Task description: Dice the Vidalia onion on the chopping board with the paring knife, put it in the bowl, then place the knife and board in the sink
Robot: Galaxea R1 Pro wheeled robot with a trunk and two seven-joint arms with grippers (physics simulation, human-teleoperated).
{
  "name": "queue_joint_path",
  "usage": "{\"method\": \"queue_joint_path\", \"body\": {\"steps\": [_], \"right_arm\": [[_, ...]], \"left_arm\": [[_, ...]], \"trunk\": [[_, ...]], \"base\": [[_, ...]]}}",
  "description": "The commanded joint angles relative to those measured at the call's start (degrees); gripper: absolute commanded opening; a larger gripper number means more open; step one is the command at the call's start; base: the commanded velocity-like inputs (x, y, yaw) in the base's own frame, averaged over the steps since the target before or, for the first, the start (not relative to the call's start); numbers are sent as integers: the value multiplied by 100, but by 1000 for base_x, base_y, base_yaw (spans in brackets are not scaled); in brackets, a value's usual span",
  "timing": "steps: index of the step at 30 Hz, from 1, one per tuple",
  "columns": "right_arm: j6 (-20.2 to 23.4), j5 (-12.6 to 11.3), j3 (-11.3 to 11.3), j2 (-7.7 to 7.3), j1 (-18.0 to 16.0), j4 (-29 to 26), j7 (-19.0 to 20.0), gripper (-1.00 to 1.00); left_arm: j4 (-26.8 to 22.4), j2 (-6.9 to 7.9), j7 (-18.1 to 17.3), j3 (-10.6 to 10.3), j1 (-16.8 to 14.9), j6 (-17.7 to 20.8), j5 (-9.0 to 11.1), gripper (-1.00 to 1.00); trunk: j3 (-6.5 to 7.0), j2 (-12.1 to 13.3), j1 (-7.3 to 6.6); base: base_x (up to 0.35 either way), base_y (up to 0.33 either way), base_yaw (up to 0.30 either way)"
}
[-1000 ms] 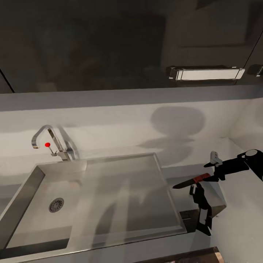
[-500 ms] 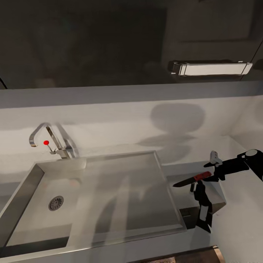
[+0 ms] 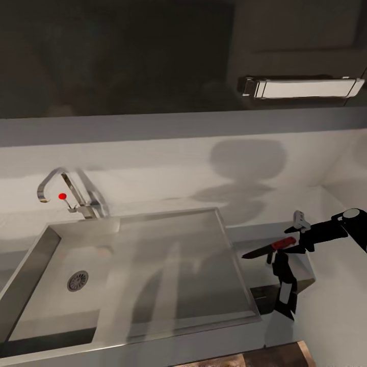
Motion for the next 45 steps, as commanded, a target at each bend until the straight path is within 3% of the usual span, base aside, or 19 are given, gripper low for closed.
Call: {"method": "queue_joint_path", "body": {"steps": [1,11,29,45], "right_arm": [[-59,62,-33,-3,-4,-3,10,100],[-167,72,-38,-30,-4,-4,10,100],[-464,78,-59,-67,-4,-4,-13,100],[-467,62,-75,-70,-4,179,-657,100]], "left_arm": [[-12,5,58,-49,2,-9,13,100],[-12,5,58,-49,2,-9,13,100],[-12,4,58,-49,2,-9,13,100],[-4,4,58,-49,2,-9,13,100]], "trunk": [[-19,-11,3],[-103,-11,3],[-110,-11,3],[-110,-11,3]], "base": [[0,0,0],[0,0,0],[0,0,0],[0,0,0]]}}
